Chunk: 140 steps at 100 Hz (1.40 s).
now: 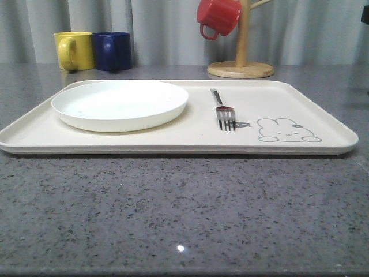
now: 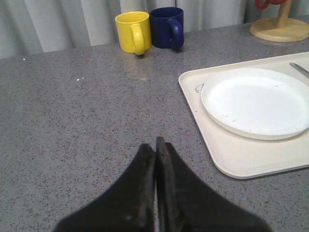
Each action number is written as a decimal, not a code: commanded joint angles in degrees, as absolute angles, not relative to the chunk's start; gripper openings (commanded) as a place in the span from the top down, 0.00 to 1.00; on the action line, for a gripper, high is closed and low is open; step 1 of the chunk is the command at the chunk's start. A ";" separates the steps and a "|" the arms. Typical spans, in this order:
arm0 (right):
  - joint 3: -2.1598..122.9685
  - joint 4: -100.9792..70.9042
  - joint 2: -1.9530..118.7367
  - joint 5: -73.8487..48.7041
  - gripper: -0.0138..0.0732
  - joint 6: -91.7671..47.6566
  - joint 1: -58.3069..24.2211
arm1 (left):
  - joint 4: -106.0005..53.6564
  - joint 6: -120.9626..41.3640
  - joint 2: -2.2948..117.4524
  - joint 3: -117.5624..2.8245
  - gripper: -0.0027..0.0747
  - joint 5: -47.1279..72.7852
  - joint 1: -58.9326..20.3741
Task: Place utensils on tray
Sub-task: 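Move the right gripper back to the chopsticks and grasp them, then place the chopsticks on the tray beside the fork and release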
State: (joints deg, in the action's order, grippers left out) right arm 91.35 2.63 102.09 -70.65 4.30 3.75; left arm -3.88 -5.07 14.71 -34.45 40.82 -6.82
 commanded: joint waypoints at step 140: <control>91.51 -3.15 94.40 -70.10 0.92 2.83 -8.74 | -4.23 -4.56 15.34 -35.77 0.99 36.57 -7.24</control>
State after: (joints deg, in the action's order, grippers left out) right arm 89.69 -2.48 96.76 -70.47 0.92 -5.48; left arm -3.88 -5.07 14.71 -34.45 40.82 -6.82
